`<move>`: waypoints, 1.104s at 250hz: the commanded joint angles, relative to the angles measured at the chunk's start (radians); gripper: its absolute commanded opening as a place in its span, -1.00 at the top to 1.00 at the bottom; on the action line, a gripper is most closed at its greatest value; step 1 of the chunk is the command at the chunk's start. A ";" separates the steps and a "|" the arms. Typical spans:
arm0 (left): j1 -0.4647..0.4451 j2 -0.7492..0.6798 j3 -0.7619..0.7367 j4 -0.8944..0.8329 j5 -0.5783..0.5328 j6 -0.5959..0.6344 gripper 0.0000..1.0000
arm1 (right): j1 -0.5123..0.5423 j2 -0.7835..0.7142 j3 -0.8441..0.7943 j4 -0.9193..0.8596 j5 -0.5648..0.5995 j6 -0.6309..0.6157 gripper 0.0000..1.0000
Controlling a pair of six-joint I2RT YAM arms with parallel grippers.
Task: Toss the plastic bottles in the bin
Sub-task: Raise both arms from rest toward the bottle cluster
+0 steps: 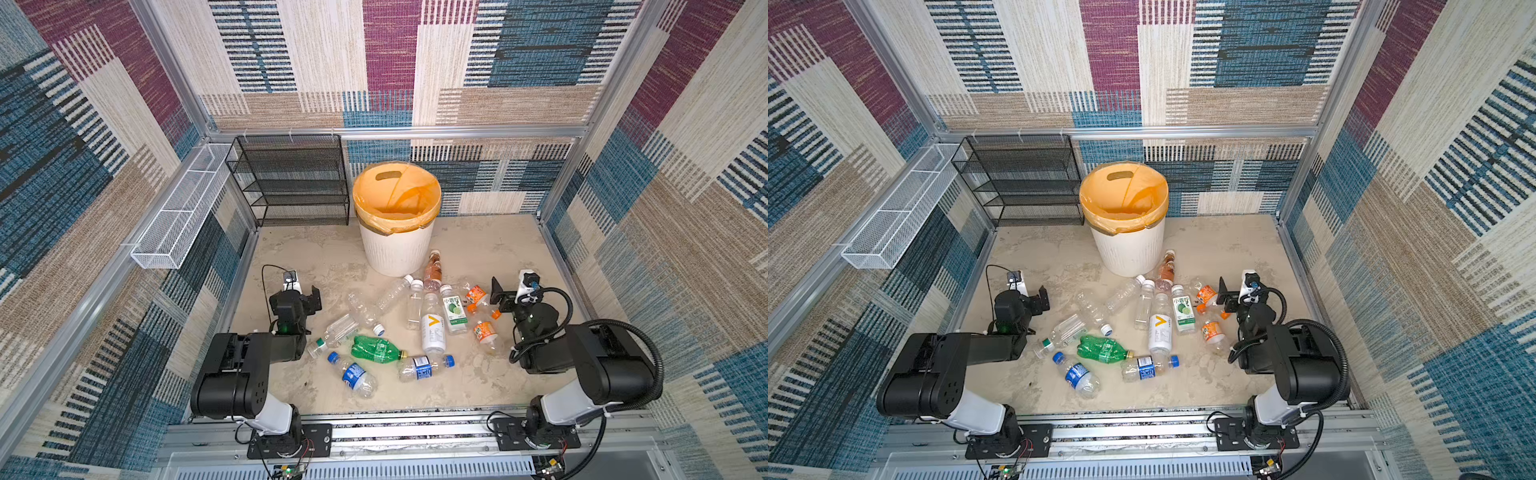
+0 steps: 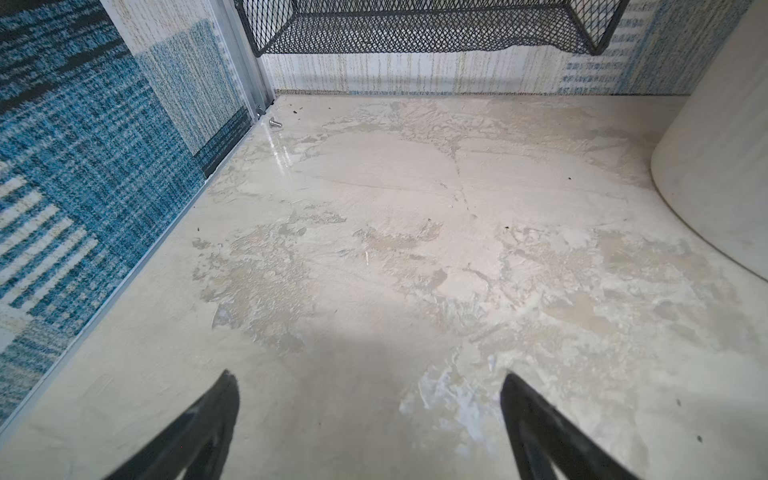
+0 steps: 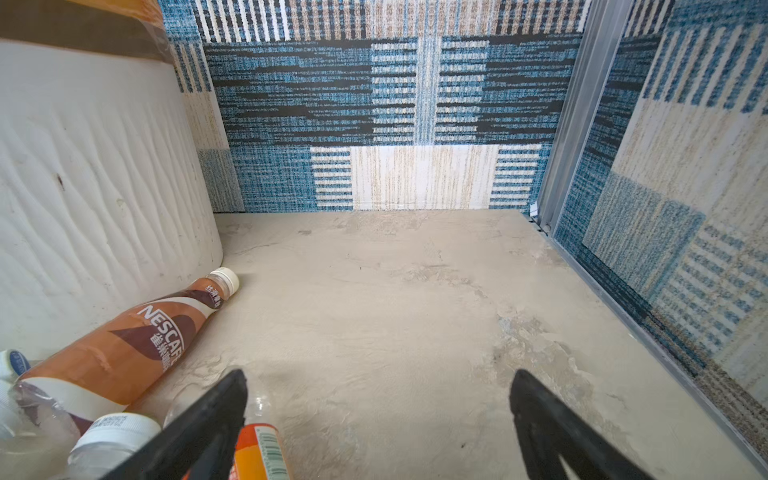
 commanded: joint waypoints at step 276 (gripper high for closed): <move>-0.004 -0.127 0.102 -0.239 -0.025 0.004 -0.77 | -0.006 -0.113 0.131 -0.282 0.060 0.029 -0.70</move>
